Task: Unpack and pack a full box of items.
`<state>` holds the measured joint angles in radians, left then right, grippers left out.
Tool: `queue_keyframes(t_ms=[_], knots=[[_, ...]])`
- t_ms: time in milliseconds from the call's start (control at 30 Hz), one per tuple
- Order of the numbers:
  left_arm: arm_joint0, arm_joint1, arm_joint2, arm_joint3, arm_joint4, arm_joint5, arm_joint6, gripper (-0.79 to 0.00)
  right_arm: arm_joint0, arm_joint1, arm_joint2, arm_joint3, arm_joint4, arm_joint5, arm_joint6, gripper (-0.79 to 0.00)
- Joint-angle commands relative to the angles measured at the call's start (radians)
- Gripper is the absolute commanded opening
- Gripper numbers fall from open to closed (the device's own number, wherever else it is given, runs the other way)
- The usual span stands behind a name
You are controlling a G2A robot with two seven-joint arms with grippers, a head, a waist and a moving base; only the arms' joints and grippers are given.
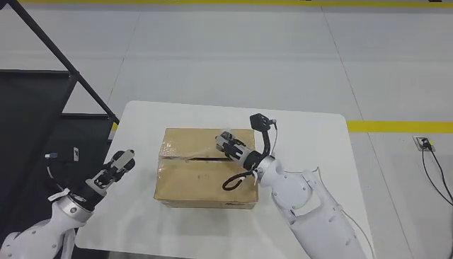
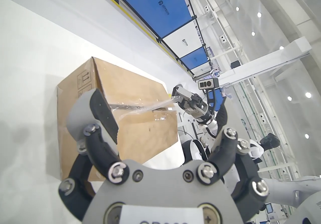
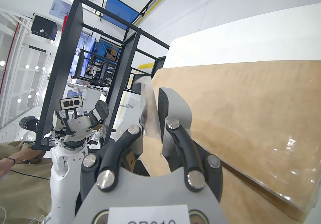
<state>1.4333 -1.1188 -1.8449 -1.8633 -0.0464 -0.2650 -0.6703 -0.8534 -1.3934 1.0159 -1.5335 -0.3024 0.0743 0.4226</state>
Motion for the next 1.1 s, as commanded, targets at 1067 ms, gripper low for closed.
queue_keyframes(t_ms=[1067], knots=[[-0.352, 0.022, 0.264, 0.333, -0.180, 0.223, -0.210, 0.000, 0.025, -0.007, -0.002, 0.147, -0.100, -0.365, -0.093, -0.785]])
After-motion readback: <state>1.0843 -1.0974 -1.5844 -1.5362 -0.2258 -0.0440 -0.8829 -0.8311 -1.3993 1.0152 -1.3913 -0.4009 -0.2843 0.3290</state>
